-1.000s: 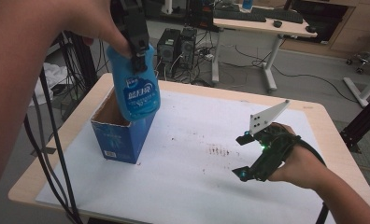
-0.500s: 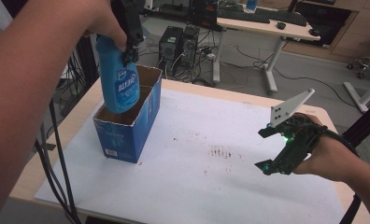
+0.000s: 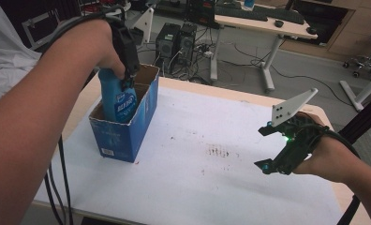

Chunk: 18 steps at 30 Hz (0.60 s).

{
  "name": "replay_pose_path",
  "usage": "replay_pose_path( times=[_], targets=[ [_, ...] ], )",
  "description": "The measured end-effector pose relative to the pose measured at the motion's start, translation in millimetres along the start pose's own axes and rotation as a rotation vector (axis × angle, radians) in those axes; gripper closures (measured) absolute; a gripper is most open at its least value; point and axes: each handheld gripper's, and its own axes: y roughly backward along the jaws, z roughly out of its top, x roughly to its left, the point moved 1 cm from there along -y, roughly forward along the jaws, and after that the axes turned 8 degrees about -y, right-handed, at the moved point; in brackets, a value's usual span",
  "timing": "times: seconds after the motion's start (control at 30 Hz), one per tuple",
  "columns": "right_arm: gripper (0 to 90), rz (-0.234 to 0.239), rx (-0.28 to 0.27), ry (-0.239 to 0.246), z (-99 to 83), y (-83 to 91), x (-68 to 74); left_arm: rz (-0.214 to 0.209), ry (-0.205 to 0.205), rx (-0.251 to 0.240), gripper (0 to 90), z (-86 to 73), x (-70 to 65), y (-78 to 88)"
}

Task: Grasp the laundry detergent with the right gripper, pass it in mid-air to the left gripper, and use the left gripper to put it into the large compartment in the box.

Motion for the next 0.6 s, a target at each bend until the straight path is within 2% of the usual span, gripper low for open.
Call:
replay_pose_path(
  times=[0.03, 0.07, 0.1, 0.13, 0.17, 0.2, 0.27, 0.3, 0.33, 0.4, 0.43, 0.47, 0.53, 0.6],
  targets=[
    [0.9, -0.005, -0.002, -0.001, -0.2, 0.8, 0.7, 0.0, -0.045, 0.004, 38.3, 0.8, -0.3, -10.1],
    [0.9, -0.005, -0.002, -0.001, -0.2, 0.8, 0.7, 0.0, -0.045, 0.004, 38.3, 0.8, -0.3, -10.1],
    [0.9, -0.005, -0.005, -0.002, -0.6, 1.5, 1.3, -0.004, -0.087, 0.011, 38.3, 1.5, -0.5, -18.9],
    [0.9, -0.005, -0.005, -0.002, -0.6, 1.5, 1.3, -0.004, -0.087, 0.011, 38.3, 1.5, -0.5, -18.9],
    [0.9, -0.008, -0.001, -0.004, -1.2, 2.0, 1.7, -0.004, -0.133, 0.017, 38.4, 1.9, -1.1, -27.0],
    [0.9, -0.007, -0.001, -0.004, -1.5, 2.1, 1.5, -0.004, -0.133, 0.017, 38.3, 1.9, -1.1, -27.0],
    [0.9, -0.008, -0.002, -0.005, -1.9, 2.0, 1.5, 0.0, -0.176, 0.017, 38.3, 2.4, -1.8, -34.9],
    [0.9, -0.01, 0.002, -0.009, -2.5, 2.3, 1.6, 0.002, -0.217, 0.014, 38.3, 2.8, -2.1, -43.3],
    [0.9, -0.01, 0.002, -0.009, -2.5, 2.3, 1.6, 0.002, -0.217, 0.014, 38.3, 2.8, -2.1, -43.3],
    [0.9, -0.01, 0.0, -0.007, -2.9, 2.2, 1.8, 0.001, -0.269, 0.01, 38.3, 3.1, -1.6, -50.8],
    [0.9, -0.01, 0.004, -0.007, -3.0, 2.1, 2.0, -0.002, -0.319, -0.006, 38.3, 3.1, -1.1, -58.0],
    [0.9, -0.01, 0.004, -0.007, -3.0, 2.1, 2.0, -0.002, -0.319, -0.006, 38.3, 3.1, -1.1, -58.0],
    [0.9, -0.01, 0.005, -0.012, -3.3, 2.1, 2.1, -0.002, -0.363, -0.021, 38.3, 3.6, -0.8, -65.5],
    [0.9, -0.011, 0.009, -0.018, -3.4, 2.1, 2.0, 0.0, -0.37, -0.028, 38.3, 4.1, -0.6, -71.1]
  ],
)
